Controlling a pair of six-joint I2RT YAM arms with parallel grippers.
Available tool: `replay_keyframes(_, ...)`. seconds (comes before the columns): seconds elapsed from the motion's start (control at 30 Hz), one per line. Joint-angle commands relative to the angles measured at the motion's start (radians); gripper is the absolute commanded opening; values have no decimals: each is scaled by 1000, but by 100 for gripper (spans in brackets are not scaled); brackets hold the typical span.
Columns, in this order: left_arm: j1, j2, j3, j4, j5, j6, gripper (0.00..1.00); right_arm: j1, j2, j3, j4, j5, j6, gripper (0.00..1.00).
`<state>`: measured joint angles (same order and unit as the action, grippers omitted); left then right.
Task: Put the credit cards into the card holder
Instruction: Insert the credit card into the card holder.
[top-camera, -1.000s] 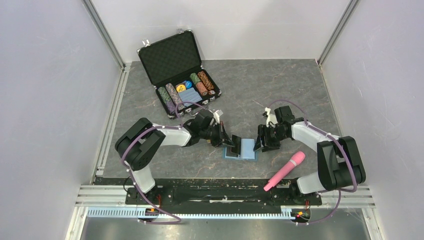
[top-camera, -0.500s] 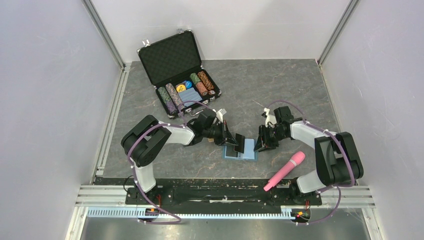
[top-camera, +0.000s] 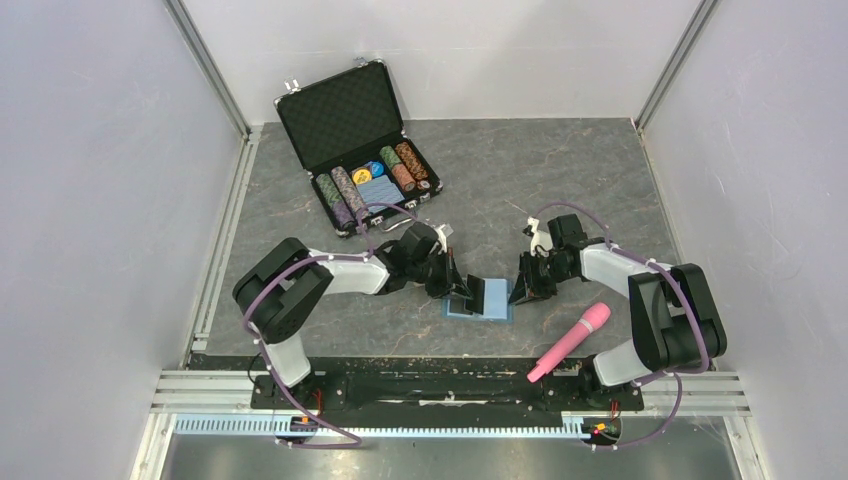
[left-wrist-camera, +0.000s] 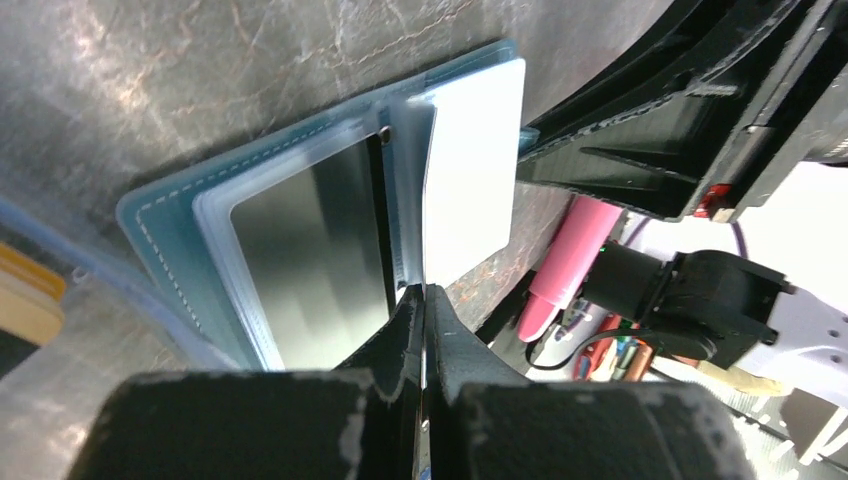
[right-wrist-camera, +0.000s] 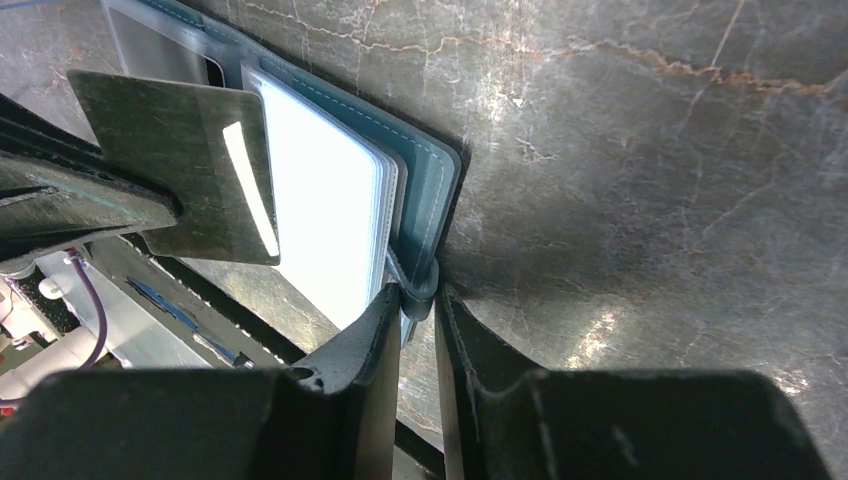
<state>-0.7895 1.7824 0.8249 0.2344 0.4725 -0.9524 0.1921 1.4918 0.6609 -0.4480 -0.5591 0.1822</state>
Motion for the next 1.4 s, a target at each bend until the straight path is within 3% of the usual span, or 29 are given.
replay_keyframes(0.0, -26, -63, 39, -159, -105, 84, 2, 0, 11, -11, 3, 30, -18, 20)
replay_keyframes(0.4, -43, -31, 103, -281, -160, 104, 2, 0, 2, -9, -5, 36, -29, 17)
replay_keyframes(1.37, -76, 104, 205, -275, -61, 43, 2, -1, 11, -53, 54, -42, 2, 14)
